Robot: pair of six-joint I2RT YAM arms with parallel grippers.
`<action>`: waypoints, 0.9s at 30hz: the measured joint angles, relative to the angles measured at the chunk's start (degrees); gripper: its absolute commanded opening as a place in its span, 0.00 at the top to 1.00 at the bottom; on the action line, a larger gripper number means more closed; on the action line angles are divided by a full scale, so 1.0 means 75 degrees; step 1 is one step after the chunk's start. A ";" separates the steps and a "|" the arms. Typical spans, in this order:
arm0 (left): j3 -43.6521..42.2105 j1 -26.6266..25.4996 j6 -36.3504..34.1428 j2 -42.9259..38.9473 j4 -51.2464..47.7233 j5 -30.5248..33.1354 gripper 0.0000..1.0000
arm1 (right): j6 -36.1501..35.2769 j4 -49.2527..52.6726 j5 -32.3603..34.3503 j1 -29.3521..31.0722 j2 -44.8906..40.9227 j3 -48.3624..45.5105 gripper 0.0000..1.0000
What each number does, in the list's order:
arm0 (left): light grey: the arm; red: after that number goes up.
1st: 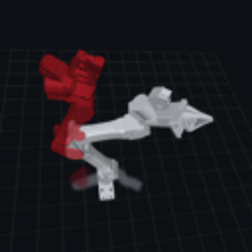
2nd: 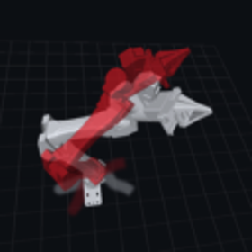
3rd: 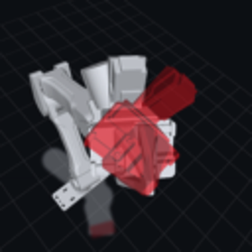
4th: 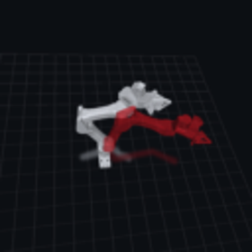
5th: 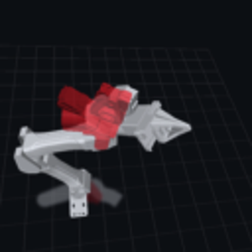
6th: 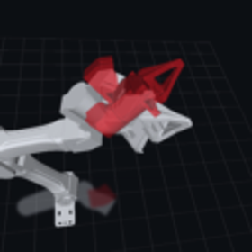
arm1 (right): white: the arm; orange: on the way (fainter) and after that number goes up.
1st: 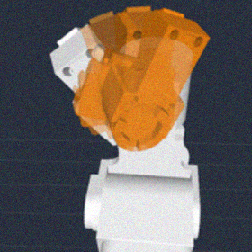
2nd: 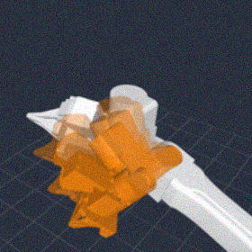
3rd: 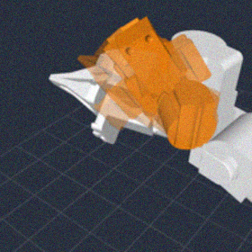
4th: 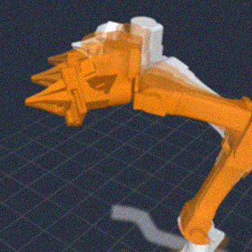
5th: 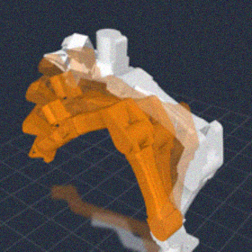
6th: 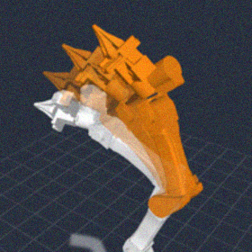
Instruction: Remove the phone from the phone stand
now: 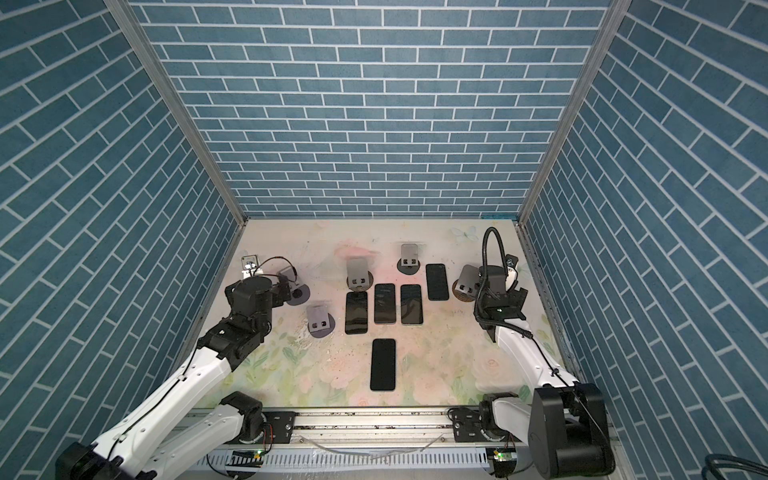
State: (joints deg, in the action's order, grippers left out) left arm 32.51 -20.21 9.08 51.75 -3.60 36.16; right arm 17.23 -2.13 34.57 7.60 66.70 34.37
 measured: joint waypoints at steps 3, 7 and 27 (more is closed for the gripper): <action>-0.0662 0.0536 -0.0289 0.0321 0.0740 -0.0256 0.00 | -0.0157 -0.0694 -0.0204 -0.0192 0.0230 -0.0385 0.01; -0.0941 0.0982 -0.0685 0.0682 0.1635 -0.0527 0.00 | -0.0466 -0.1868 -0.0557 -0.0338 0.0659 -0.0866 0.01; -0.2183 0.1941 -0.1766 0.4039 0.7443 -0.3042 0.00 | -0.1221 -0.4986 -0.2113 -0.0979 0.1483 -0.1719 0.01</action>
State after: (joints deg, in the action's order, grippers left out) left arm 16.14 -5.65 -4.16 82.04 52.23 13.34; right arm 8.08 -39.53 18.72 0.25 77.82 21.47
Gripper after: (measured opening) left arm 0.996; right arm 0.993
